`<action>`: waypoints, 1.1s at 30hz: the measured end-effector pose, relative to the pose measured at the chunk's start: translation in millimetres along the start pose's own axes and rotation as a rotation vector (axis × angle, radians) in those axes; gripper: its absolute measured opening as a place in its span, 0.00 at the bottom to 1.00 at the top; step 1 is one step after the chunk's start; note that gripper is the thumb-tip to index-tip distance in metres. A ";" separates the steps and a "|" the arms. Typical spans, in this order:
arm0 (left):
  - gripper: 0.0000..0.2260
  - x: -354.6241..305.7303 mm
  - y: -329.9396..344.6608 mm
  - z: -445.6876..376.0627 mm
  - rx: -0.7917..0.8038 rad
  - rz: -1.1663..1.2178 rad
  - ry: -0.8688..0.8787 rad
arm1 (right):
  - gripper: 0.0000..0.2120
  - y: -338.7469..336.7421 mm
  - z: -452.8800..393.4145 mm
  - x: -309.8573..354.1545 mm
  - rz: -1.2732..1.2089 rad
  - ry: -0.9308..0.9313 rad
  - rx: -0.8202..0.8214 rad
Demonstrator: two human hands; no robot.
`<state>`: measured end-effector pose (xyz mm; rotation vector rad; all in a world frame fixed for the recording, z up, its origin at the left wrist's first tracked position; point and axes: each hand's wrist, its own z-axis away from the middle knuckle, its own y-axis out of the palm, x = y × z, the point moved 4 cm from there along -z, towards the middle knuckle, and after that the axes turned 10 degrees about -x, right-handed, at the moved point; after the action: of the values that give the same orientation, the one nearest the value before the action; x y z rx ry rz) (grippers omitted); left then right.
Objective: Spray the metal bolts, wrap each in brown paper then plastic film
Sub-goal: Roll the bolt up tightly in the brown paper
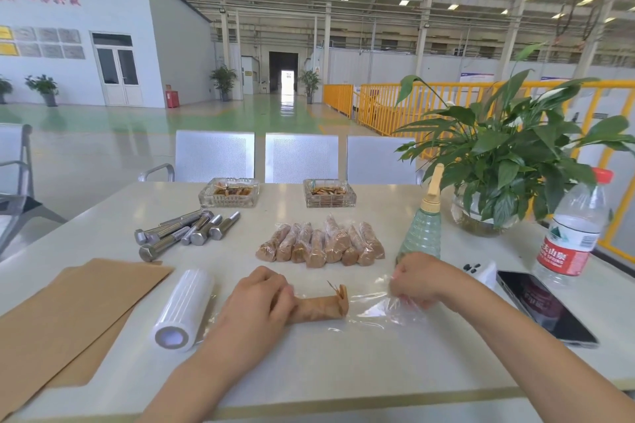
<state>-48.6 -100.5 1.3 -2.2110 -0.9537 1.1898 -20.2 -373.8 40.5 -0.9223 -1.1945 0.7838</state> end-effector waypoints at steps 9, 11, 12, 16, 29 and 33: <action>0.13 5.4 -7.8 -13.2 0.100 -0.018 -0.083 | 0.10 -5.3 13.5 80.1 -0.469 -0.055 0.081; 0.12 4.7 -6.8 -16.4 0.120 -0.067 -0.110 | 0.10 11.7 13.5 104.4 -0.487 -0.048 0.105; 0.11 4.5 -6.3 -17.7 0.127 -0.084 -0.129 | 0.10 22.0 13.0 114.7 -0.489 -0.039 0.108; 0.10 10.1 -7.0 -19.3 0.083 0.029 -0.241 | 0.07 64.5 11.1 136.1 -0.353 -0.012 0.091; 0.05 4.5 -11.1 -15.3 0.113 0.175 -0.236 | 0.19 74.9 8.8 129.4 -0.381 -0.046 0.113; 0.09 7.3 -11.6 -14.6 0.153 0.196 -0.204 | 0.15 74.7 11.8 126.6 -0.400 -0.129 0.035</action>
<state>-37.6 -88.3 12.7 -2.1286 -0.7057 1.5481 -8.0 -227.5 26.7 -0.5823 -1.4177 0.5439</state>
